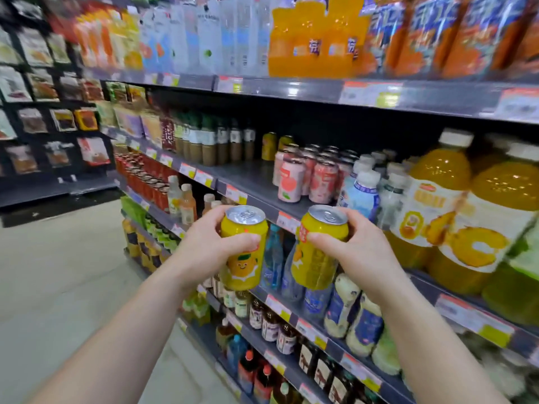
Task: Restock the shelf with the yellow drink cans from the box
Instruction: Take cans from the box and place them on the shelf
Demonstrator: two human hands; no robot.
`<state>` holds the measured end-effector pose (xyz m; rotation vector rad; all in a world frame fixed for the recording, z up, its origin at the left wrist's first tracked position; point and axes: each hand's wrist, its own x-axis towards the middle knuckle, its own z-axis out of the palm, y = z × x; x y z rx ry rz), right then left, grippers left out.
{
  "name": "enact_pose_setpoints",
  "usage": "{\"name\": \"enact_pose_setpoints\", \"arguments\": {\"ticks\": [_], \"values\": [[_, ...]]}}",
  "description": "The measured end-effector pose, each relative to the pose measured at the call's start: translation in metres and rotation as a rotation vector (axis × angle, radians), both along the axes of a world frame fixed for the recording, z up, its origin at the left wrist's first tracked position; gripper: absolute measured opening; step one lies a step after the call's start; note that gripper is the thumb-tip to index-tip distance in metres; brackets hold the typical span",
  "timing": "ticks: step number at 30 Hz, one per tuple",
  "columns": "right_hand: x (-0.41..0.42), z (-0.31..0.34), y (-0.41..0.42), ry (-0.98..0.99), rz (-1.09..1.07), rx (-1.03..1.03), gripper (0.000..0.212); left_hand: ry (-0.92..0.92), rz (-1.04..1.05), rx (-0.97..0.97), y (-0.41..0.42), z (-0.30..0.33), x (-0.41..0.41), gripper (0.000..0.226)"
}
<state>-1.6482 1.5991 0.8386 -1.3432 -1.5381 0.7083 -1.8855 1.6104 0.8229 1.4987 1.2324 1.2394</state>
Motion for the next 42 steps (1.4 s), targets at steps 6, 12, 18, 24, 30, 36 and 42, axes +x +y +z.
{"name": "enact_pose_setpoints", "arguments": {"ticks": [6,12,18,24,30,36,42], "values": [[-0.053,-0.009,0.046,-0.032,-0.117,-0.001,0.045,-0.007,-0.131,0.003,0.079,-0.007,-0.045,0.060],[-0.130,-0.021,0.087,0.034,-0.302,0.000,0.054,0.012,-0.325,-0.008,0.155,-0.002,-0.113,0.055],[-0.192,-0.019,0.120,0.093,-0.402,-0.005,0.063,0.044,-0.442,0.011,0.212,0.007,-0.169,0.069],[-0.215,-0.013,0.143,0.081,-0.447,-0.014,0.052,0.014,-0.513,-0.012,0.247,0.003,-0.187,0.065],[-0.212,-0.011,0.168,0.079,-0.477,0.001,0.049,0.026,-0.522,-0.026,0.273,0.001,-0.179,0.055],[-0.204,-0.002,0.203,0.059,-0.469,0.026,0.043,-0.012,-0.504,0.001,0.305,0.007,-0.169,0.051],[-0.205,0.012,0.254,0.030,-0.463,0.059,0.041,-0.022,-0.466,0.048,0.343,0.015,-0.173,0.059]]}}
